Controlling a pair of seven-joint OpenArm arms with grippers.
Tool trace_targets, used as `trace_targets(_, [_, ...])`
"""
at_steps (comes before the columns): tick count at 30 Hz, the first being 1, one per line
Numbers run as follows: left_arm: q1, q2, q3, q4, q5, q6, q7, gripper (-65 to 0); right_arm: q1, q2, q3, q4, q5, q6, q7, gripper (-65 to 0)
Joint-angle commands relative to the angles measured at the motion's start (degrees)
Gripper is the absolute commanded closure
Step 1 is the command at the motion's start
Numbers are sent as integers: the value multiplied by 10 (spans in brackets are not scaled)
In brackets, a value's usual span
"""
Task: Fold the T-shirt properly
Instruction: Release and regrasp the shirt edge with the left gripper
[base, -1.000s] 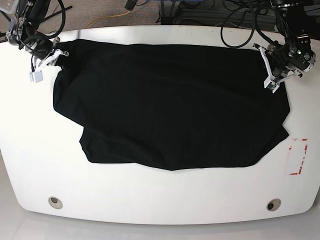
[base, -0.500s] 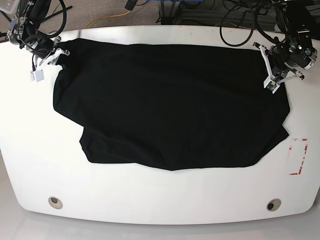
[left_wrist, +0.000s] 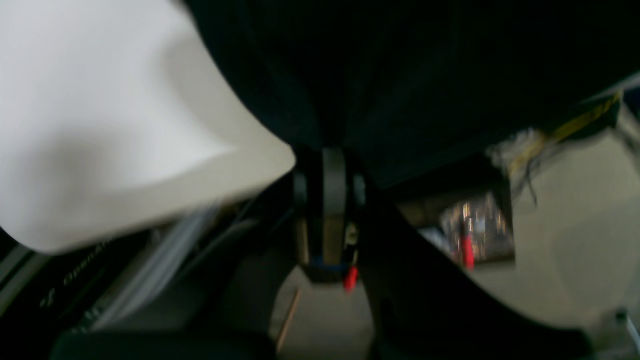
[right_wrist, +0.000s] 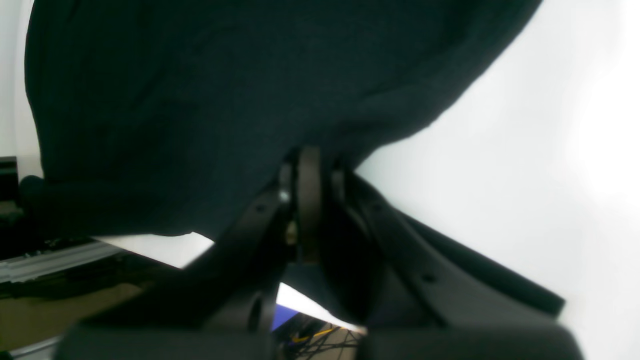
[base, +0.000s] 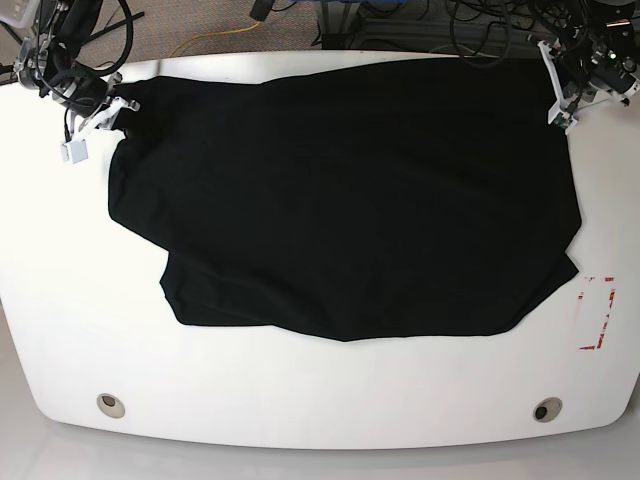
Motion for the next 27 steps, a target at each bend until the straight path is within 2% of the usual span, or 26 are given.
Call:
trace_targets(1, [26,-20,-4,9,2,-1,2,-11,2,11,3,7,10,1,7,0])
trace_targets(7, [74,-34,-2,8,2,-1,0,-14,2,11,3,7,10,1,7,0])
trace_targets(17, [73,-37,-41,6,6,-1,0,-11,-4,11,5,11,15,1,6,0])
trace_targets(21, [61,-27,-65,6,4,-1,-37,-10,-19,12,9,13,16,5,6,0])
trace_targets(24, [49,12,-97,6,6,-1,-78,-10,-31,11,25,42,16,6,5,0])
trace_targets(27, [36,24,-104,6,7,-1,-79,-10,-64,11,28,80,16,6,5,0])
